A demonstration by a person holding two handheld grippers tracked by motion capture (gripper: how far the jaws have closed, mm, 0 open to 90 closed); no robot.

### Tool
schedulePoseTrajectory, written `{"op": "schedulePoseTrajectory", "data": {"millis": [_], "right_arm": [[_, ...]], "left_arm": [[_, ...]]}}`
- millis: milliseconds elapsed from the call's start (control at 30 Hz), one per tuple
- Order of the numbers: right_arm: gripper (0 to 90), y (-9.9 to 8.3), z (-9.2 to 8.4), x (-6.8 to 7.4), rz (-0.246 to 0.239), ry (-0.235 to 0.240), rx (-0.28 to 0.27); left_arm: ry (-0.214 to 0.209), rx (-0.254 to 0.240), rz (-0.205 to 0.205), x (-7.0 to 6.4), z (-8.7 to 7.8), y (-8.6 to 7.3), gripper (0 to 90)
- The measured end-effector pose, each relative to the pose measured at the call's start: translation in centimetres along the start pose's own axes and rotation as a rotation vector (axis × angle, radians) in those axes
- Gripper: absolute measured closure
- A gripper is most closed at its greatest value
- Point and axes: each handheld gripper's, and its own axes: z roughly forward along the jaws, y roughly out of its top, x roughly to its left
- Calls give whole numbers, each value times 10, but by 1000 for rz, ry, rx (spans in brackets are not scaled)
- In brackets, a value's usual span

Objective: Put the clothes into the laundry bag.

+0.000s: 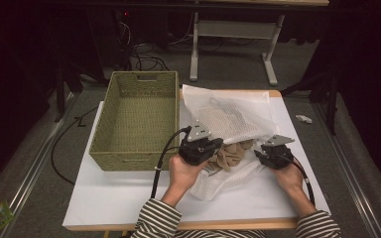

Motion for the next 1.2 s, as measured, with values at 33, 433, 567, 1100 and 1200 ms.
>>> {"op": "schedulePoseTrajectory", "data": {"millis": [33,433,567,1100,1200], "right_arm": [[801,-1,4,0,-1,10,9],[872,-43,-63,1,0,48,-153],[803,-62,-69,2,3,90,-121],[573,-1,-71,1,14,49,-160],[533,4,-45,-2,10,28,-77]], "left_arm": [[1,-1,0,0,0,0,893],[25,-23,-16,6,-9,1,893],[25,-4,-9,4,-6,-1,893],[21,22,14,-2,-8,-5,893],[21,18,15,-3,-11,-6,892]]}}
